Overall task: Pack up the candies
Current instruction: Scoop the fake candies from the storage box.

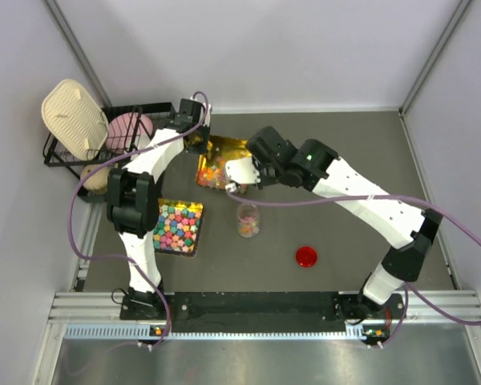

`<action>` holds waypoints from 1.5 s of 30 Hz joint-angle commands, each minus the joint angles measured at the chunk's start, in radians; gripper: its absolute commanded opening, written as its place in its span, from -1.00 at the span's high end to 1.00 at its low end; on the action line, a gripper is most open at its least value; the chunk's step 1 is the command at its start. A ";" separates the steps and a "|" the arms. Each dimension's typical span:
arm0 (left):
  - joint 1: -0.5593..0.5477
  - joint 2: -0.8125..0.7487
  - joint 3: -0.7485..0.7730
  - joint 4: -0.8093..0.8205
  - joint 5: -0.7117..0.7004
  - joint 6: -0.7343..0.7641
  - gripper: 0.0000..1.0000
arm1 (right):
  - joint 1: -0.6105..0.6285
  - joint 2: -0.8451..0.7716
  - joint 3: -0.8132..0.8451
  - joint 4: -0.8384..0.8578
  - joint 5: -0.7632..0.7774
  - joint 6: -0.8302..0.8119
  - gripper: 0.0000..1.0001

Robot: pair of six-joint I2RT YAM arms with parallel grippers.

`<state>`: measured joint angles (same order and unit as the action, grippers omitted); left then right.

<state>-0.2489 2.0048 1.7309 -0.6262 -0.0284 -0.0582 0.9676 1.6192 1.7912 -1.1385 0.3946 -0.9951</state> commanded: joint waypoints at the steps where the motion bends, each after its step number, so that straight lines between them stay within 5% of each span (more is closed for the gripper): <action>1: 0.052 -0.086 -0.037 0.102 0.224 -0.095 1.00 | -0.058 0.034 0.129 0.083 0.038 0.004 1.00; 9: 0.134 -0.005 -0.051 0.132 0.614 -0.193 1.00 | -0.119 0.018 0.142 0.138 0.001 0.062 1.00; 19: 0.142 -0.044 -0.113 0.229 0.726 -0.221 1.00 | -0.118 0.019 0.143 0.141 -0.010 0.061 1.00; 25: 0.131 -0.028 -0.053 0.116 0.463 -0.184 1.00 | -0.109 0.039 0.143 0.143 0.019 0.024 1.00; 29: 0.097 -0.029 -0.025 0.077 0.156 -0.147 1.00 | -0.078 0.074 0.145 0.141 0.091 -0.026 1.00; 45: 0.005 -0.069 -0.021 0.082 -0.079 -0.121 1.00 | -0.015 0.373 0.269 0.141 0.276 -0.197 1.00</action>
<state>-0.2340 2.0056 1.6535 -0.5575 -0.0750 -0.1722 0.9421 1.9400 1.9617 -1.0374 0.5564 -1.1385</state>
